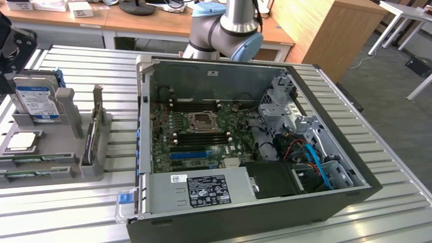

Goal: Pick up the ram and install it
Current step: 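Pick up the ram and move it above insertion slot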

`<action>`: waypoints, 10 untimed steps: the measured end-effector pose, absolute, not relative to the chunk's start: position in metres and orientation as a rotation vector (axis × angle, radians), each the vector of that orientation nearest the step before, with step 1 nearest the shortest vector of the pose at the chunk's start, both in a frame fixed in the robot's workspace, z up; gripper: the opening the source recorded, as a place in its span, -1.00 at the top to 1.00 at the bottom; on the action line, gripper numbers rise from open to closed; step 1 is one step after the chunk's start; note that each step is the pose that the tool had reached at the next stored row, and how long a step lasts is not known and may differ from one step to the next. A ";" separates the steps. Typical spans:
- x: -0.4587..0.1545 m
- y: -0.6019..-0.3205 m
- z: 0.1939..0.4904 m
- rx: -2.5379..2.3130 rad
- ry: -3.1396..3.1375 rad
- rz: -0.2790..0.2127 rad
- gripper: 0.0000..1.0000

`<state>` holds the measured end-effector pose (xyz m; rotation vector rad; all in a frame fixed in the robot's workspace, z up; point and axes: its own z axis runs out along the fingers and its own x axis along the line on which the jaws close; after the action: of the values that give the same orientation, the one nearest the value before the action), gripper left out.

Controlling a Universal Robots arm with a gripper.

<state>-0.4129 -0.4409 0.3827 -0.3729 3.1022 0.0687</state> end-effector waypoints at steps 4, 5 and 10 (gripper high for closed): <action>-0.413 -0.441 0.383 -0.474 3.090 0.068 0.79; -0.413 -0.441 0.383 -0.500 3.086 0.069 0.79; -0.413 -0.441 0.383 -0.635 3.063 0.069 0.79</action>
<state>-0.4130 -0.4409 0.3827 -0.6346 3.0634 0.0692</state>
